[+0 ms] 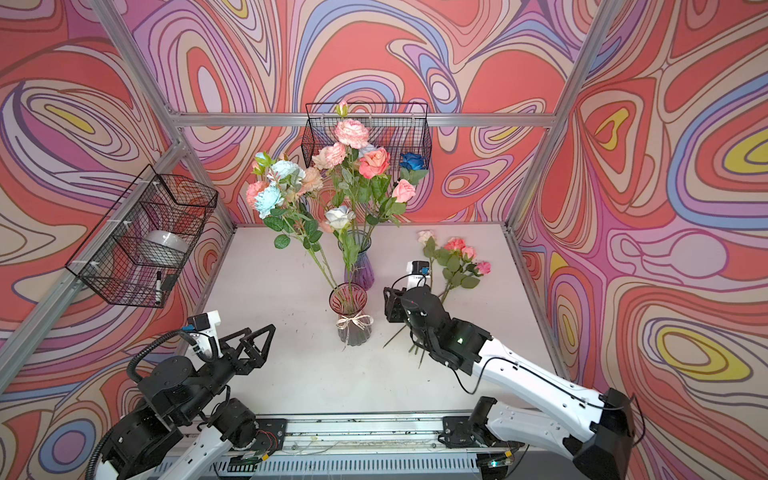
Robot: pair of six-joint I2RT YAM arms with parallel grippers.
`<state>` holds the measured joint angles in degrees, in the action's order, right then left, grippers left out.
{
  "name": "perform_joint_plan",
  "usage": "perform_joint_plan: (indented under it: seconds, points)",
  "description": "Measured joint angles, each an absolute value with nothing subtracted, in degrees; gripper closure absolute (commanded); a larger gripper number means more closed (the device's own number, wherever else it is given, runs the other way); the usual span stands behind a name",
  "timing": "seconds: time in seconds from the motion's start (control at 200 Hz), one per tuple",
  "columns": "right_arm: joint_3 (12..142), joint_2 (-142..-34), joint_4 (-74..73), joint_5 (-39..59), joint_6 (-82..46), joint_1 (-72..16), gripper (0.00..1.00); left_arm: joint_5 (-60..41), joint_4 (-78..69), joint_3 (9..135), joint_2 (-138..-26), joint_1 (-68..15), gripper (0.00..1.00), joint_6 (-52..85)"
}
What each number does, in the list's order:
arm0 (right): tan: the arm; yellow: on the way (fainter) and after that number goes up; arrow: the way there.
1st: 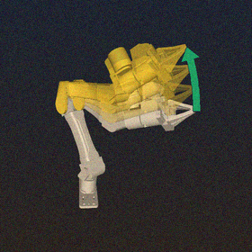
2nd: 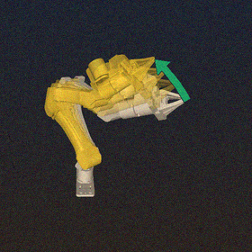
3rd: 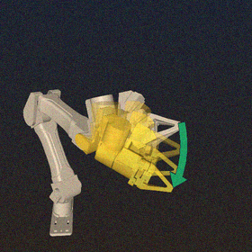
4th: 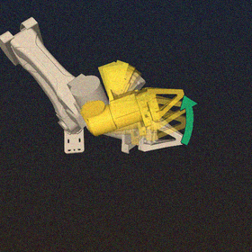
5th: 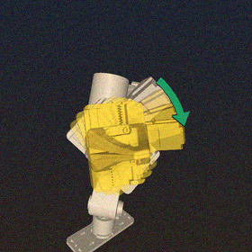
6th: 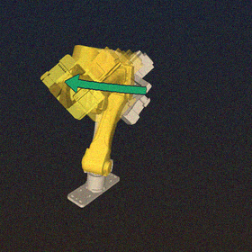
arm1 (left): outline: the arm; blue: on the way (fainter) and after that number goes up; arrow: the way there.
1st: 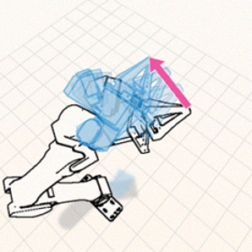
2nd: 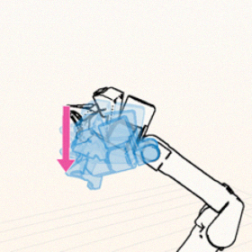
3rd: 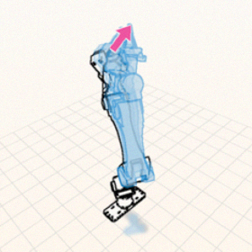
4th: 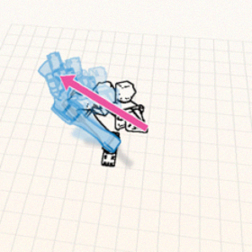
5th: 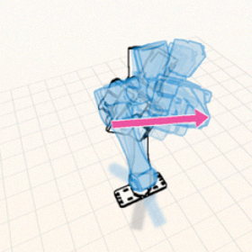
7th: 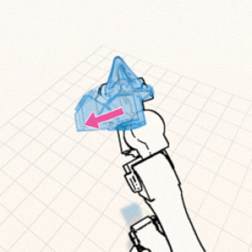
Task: Arrange the flowers into the vase
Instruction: 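Lower the right gripper onto the loose stems and grasp a pink rose stem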
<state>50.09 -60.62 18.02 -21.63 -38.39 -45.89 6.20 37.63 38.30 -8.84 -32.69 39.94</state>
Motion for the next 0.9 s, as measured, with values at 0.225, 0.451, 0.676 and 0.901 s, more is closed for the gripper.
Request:
perform_joint_plan:
  seconds: [0.225,0.451,0.676,0.901]
  points:
    - [44.6,-67.1,21.7,-14.1,-45.2,-27.8,0.57,5.3,37.3,38.0,-9.1,-32.7,0.01,40.6]
    - [44.4,-78.0,19.0,-10.4,-51.2,-18.9,0.60,4.4,37.0,37.3,-9.1,-32.7,0.01,41.0]
    - [49.4,-89.3,17.3,-9.9,-56.1,-16.4,0.64,4.1,37.0,37.1,-9.1,-32.7,0.01,41.2]
    - [53.5,-95.2,17.1,-10.3,-58.7,-15.7,0.65,4.1,37.0,37.1,-9.1,-32.7,0.01,41.2]
